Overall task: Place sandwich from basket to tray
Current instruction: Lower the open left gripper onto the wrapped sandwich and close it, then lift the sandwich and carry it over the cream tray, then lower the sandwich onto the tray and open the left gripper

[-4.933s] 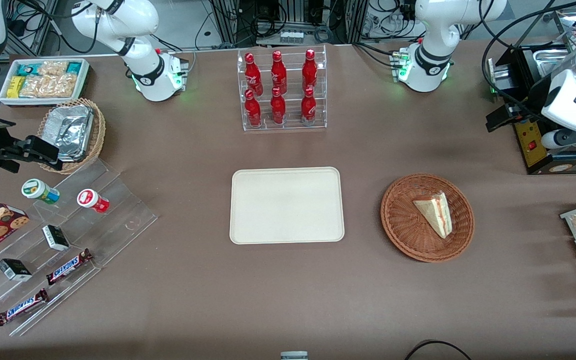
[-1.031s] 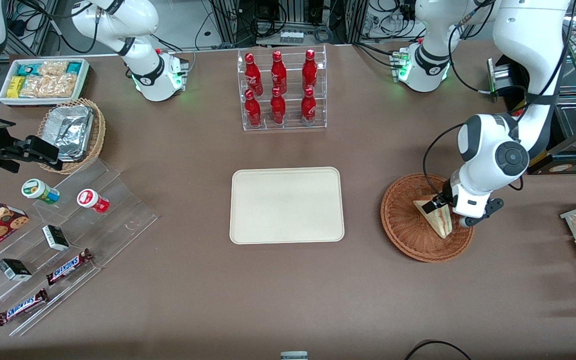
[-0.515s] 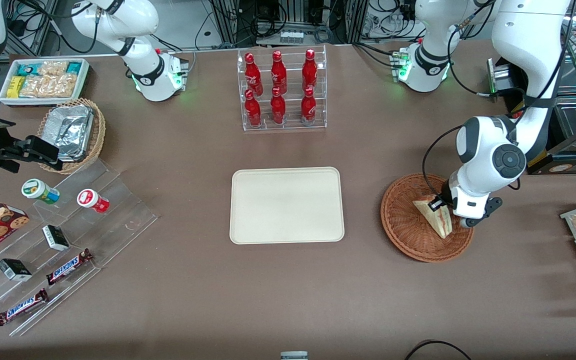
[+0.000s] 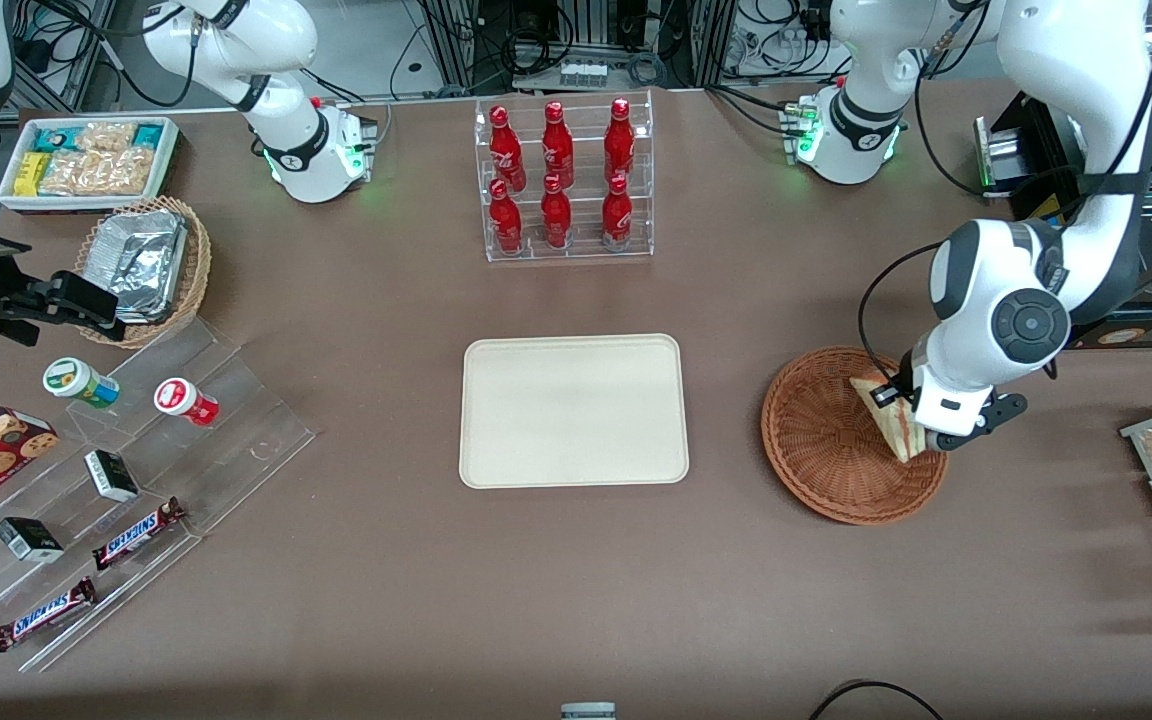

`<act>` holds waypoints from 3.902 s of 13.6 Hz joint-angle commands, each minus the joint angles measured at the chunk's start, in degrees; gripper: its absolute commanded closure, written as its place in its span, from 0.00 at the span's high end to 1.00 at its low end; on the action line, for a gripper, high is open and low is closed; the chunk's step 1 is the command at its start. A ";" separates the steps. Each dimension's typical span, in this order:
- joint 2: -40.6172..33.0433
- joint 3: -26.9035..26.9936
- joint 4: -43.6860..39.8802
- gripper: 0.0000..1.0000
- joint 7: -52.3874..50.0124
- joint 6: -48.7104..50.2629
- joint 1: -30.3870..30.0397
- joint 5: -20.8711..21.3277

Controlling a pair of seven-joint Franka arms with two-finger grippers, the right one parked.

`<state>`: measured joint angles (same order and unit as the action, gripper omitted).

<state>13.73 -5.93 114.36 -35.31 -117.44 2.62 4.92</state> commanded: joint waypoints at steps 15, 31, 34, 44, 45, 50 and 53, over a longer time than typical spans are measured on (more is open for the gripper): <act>8.93 -8.31 -18.89 0.00 3.06 11.71 11.78 -0.35; 21.69 -8.31 -25.76 0.00 -6.87 -0.25 24.54 -2.29; 23.45 -8.31 -27.78 0.00 -7.14 -0.25 25.42 -2.28; 27.76 -7.96 -31.21 0.00 -7.14 -1.83 26.48 -1.14; 27.93 -7.96 -31.22 0.00 -7.14 -2.00 26.48 -1.14; 29.33 -7.87 -31.92 0.00 -7.49 -2.09 26.48 0.35; 29.87 -7.87 -32.45 0.37 -7.58 -2.09 26.91 0.44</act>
<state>42.18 -14.46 84.31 -41.35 -119.66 28.15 4.25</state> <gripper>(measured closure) 0.855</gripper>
